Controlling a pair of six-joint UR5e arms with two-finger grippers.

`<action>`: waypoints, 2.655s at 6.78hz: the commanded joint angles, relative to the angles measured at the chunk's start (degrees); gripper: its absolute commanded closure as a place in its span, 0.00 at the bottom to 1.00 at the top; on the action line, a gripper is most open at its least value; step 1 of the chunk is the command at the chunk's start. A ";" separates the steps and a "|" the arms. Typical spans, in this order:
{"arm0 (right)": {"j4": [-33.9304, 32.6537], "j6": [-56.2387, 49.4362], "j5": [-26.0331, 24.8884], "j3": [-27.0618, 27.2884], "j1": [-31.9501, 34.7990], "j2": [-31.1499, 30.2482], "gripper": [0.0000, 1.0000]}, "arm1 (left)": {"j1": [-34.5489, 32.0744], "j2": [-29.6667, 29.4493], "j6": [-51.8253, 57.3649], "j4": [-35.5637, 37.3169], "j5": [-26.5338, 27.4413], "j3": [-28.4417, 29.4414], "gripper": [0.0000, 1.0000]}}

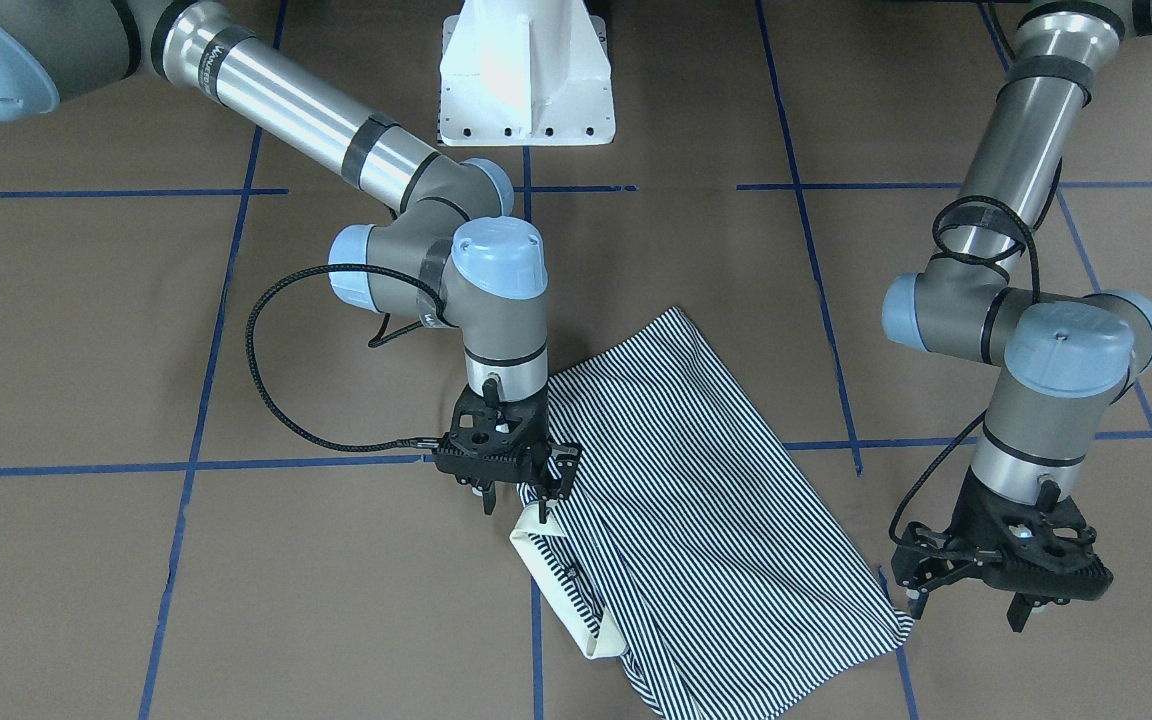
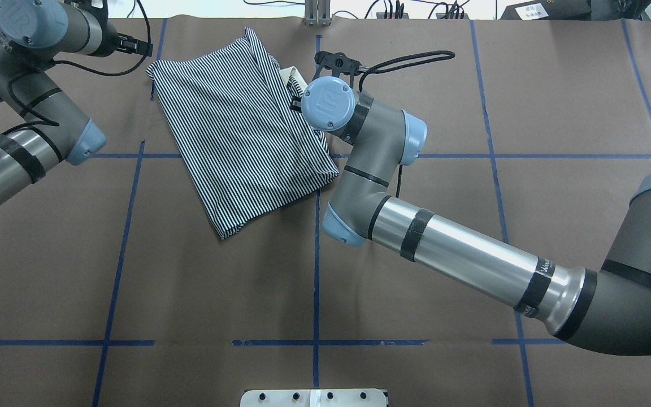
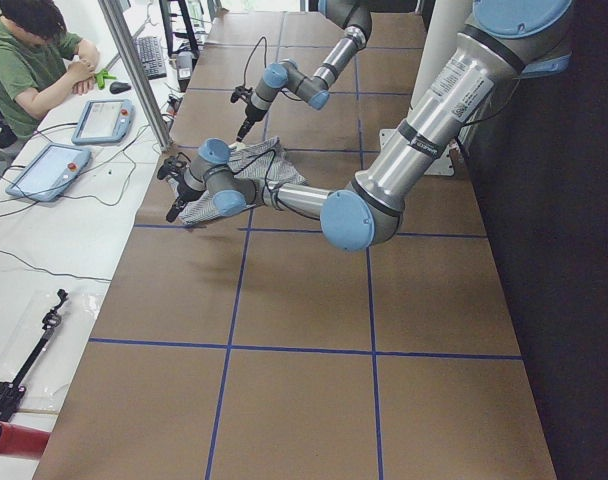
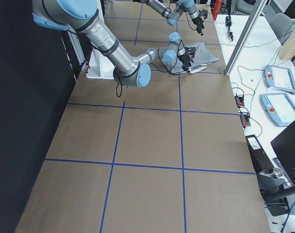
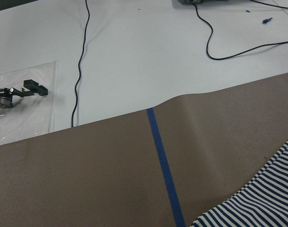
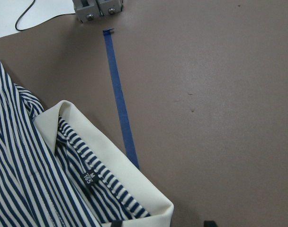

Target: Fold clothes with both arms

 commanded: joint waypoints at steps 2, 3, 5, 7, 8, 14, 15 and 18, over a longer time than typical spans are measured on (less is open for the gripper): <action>5.32 0.08 -0.38 -5.68 -0.13 1.90 0.52 | 0.00 0.03 -0.10 -0.02 0.07 0.00 0.00; 5.32 0.08 -0.55 -6.04 -0.13 1.90 0.52 | 0.00 0.03 -0.10 -0.02 0.07 0.00 0.00; 5.32 0.08 -0.99 -6.21 -0.22 1.99 0.52 | 0.09 0.38 -0.10 -0.02 0.07 -0.35 0.00; 5.32 0.08 -0.99 -6.83 -0.39 1.90 1.00 | 0.00 0.47 -0.10 -0.02 0.07 -0.62 0.00; 5.32 -0.01 -0.90 -7.18 -0.39 1.82 1.00 | 0.00 0.47 -0.10 0.06 0.07 -1.23 0.00; 3.12 0.43 -5.78 25.37 -4.58 -24.41 1.00 | 0.09 0.82 -0.19 0.15 -0.02 -2.81 0.00; 3.21 0.43 -8.26 28.56 -6.53 -27.25 1.00 | 0.17 0.82 -0.19 0.24 -0.02 -2.81 0.00; 3.21 0.43 -8.46 33.68 -7.60 -32.28 1.00 | 0.26 0.82 -0.27 0.15 -1.60 -3.25 0.00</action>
